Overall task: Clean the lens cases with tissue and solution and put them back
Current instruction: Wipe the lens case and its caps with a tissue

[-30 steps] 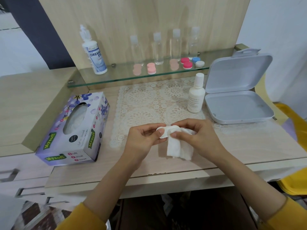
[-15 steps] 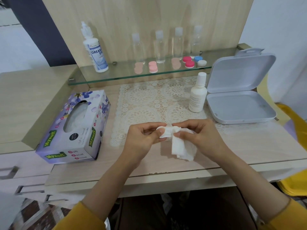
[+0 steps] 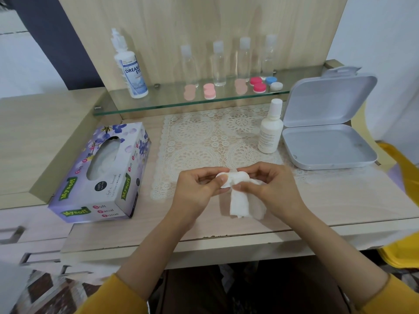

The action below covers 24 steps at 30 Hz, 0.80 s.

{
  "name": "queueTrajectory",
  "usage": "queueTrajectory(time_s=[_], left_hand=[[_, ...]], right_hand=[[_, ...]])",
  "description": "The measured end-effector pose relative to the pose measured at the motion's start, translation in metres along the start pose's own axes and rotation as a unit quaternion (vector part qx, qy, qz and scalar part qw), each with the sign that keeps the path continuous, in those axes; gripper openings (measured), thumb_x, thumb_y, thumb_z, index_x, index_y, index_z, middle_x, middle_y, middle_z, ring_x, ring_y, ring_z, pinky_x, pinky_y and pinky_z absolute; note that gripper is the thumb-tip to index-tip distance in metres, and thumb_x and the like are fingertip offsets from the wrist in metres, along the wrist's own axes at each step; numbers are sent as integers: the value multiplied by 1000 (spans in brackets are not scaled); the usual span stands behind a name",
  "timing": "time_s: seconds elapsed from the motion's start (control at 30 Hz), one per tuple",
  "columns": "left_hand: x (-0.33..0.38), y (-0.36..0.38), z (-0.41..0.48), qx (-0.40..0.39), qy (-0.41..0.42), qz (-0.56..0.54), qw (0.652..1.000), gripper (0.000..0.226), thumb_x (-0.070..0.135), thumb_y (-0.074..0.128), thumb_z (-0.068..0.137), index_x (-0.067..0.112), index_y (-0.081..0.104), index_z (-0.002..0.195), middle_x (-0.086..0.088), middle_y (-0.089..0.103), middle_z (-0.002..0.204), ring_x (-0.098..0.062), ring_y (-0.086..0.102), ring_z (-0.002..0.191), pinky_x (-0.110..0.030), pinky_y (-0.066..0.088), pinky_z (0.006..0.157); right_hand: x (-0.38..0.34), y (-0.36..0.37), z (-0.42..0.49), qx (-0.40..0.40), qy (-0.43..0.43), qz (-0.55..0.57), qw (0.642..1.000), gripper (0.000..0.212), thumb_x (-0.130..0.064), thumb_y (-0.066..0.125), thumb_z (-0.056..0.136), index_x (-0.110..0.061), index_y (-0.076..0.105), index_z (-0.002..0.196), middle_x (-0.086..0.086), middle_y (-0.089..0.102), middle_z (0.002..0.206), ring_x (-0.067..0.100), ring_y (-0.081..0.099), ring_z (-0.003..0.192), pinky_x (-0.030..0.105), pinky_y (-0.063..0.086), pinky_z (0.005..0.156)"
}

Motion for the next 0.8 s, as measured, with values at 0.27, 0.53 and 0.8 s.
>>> queueTrajectory(time_s=[0.27, 0.53, 0.8], left_hand=[[0, 3, -2, -1, -3, 2, 1000, 13, -2, 60, 84, 7, 69, 88, 1, 71, 71, -8, 68, 69, -15, 51, 61], [-1, -2, 3, -6, -13, -11, 1000, 13, -3, 59, 84, 3, 68, 92, -9, 70, 85, -14, 69, 78, -18, 54, 67], [-4, 6, 6, -124, -90, 80, 985, 46, 41, 61, 68, 4, 69, 95, -13, 72, 89, -21, 70, 80, -22, 55, 72]], right_hand=[[-6, -8, 2, 48, -32, -11, 998, 21, -10, 74, 72, -24, 67, 59, -7, 67, 59, 7, 55, 55, 17, 42, 54], [-1, -3, 0, -37, -35, 53, 997, 30, 7, 63, 78, -20, 71, 89, -14, 71, 84, 6, 67, 83, 16, 51, 73], [-8, -3, 0, -60, -49, 69, 995, 36, 13, 67, 71, -19, 70, 88, -10, 72, 89, 10, 68, 84, 21, 53, 76]])
Point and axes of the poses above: each hand's wrist, its own z-axis towards the middle knuckle, its own y-axis out of the palm, x = y × z, the point moved 9 cm from there along z, towards the middle knuckle
